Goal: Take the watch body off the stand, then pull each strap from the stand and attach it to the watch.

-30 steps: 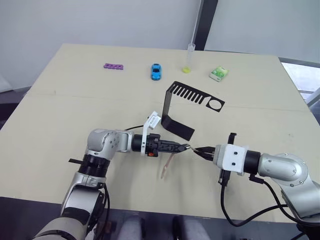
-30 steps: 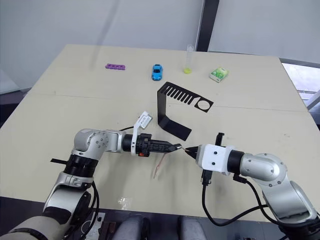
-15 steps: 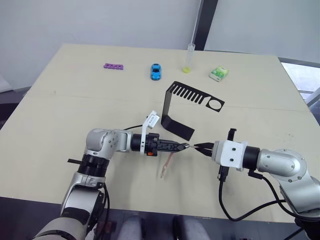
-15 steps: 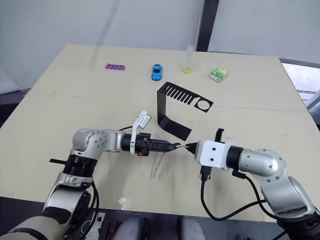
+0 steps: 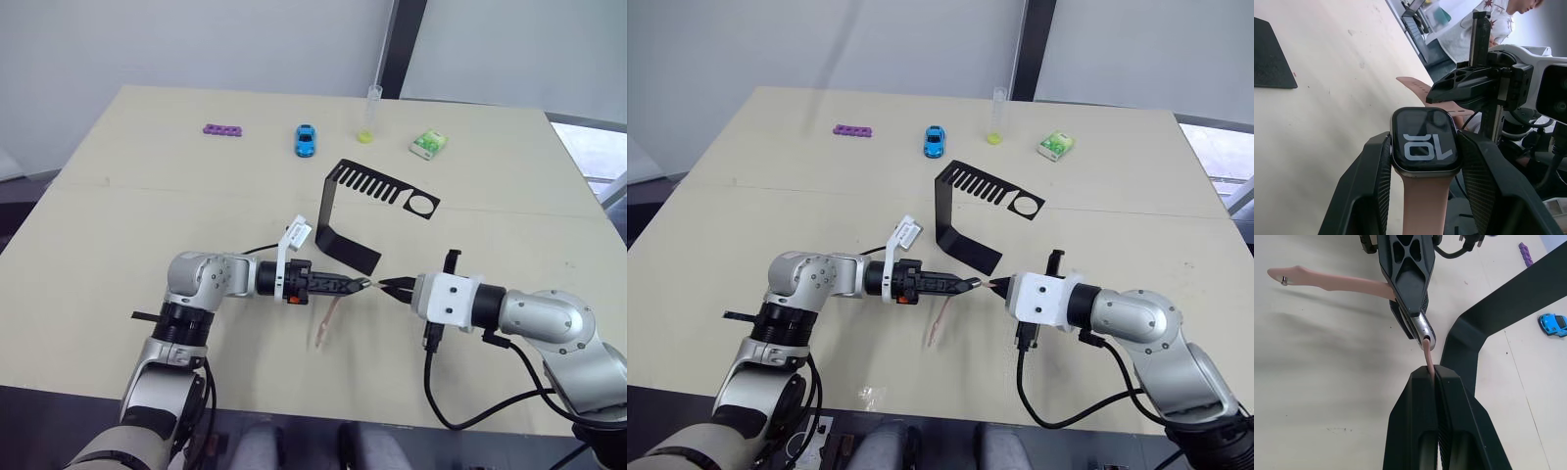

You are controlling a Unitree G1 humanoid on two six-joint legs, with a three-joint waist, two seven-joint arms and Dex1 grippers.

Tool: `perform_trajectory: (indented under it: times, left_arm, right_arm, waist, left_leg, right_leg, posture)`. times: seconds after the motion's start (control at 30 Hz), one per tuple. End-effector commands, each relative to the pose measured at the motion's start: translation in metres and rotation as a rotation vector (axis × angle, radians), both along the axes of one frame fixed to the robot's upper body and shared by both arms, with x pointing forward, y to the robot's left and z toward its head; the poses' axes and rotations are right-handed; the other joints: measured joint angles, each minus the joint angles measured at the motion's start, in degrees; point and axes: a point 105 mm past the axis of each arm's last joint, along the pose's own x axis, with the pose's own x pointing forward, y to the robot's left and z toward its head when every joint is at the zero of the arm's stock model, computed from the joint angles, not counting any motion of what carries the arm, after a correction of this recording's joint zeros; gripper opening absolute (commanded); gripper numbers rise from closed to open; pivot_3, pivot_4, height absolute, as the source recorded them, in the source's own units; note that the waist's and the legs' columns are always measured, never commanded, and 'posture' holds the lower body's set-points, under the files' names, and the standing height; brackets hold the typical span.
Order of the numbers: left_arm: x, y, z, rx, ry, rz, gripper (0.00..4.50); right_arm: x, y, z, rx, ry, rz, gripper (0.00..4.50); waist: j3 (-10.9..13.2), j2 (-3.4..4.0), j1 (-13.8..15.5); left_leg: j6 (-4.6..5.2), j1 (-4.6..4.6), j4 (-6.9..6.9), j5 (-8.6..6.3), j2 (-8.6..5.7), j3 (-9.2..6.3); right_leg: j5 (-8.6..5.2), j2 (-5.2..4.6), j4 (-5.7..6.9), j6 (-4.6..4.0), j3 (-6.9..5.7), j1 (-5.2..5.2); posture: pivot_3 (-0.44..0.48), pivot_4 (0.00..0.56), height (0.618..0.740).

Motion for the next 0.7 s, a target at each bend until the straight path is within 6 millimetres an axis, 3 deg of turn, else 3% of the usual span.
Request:
perform_trajectory:
  times: [0.03,0.7]
  left_arm:
    - [-0.0131,-0.015,0.0172,-0.064,-0.046,-0.091,1.58]
    - [-0.0118,-0.0164,0.0183,-0.069,-0.05,-0.088,1.58]
  right_arm:
    - [-0.0006,0.0061,0.0093,0.026,-0.046,0.011,0.0]
    - [-0.0009,0.0093,0.0132,0.077,-0.013,0.0,0.0]
  waist:
    - [0.0,0.0,0.0]
    - [0.0,0.0,0.0]
  left_leg:
    - [0.0,0.0,0.0,0.0,0.0,0.0]
    - [0.0,0.0,0.0,0.0,0.0,0.0]
  right_leg:
    - [0.0,0.0,0.0,0.0,0.0,0.0]
    - [0.0,0.0,0.0,0.0,0.0,0.0]
  posture:
    - [0.0,0.15,0.74]
    - [0.0,0.15,0.74]
